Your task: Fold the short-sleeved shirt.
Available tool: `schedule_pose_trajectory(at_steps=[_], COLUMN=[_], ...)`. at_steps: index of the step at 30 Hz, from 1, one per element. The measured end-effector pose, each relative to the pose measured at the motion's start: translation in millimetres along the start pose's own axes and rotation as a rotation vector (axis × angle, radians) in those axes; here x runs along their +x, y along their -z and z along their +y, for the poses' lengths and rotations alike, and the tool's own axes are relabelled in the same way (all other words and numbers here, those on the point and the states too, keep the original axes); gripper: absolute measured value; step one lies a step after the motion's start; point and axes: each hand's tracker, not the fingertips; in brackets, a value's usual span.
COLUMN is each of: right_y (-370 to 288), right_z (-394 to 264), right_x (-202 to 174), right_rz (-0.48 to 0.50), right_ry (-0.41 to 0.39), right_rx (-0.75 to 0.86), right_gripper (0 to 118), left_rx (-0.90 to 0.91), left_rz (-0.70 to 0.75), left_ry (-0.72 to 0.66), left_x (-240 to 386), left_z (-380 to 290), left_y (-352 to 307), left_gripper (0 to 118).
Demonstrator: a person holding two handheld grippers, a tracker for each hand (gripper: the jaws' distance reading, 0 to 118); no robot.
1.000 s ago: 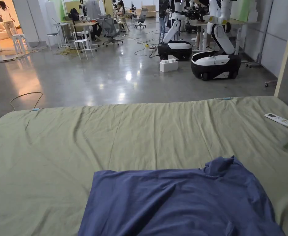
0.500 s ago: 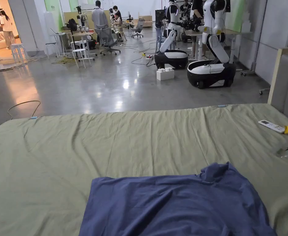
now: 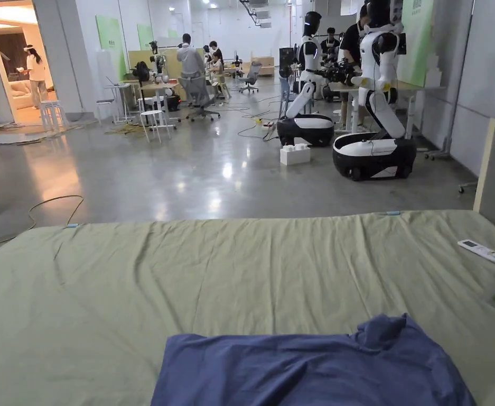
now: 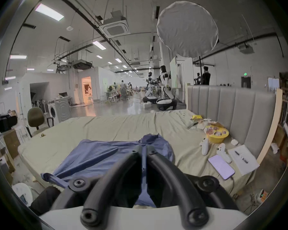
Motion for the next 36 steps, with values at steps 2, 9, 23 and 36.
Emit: schedule_pose_trajectory(at_steps=[2, 9, 23, 36], right_y=[4.5, 12.4, 17.1, 13.3], right_z=[6.2, 5.2, -32.0, -53.3], right_x=[-3.6, -7.5, 6.7, 20.1], right_rz=[0.026, 0.036, 0.053, -0.007], right_ry=[-0.092, -0.035, 0.031, 0.058], right_rx=[0.051, 0.002, -0.145, -0.228], right_gripper=[1, 0, 0, 0], left_rx=[0.004, -0.030, -0.500, -0.667], left_rz=[-0.029, -0.095, -0.246, -0.309], left_ry=[-0.030, -0.045, -0.153, -0.120], left_x=[0.0, 3.4, -48.8, -29.4], left_z=[0.2, -5.8, -182.8, -222.1], left_y=[0.5, 7.5, 67.9, 120.6], left_gripper=[1, 0, 74, 10])
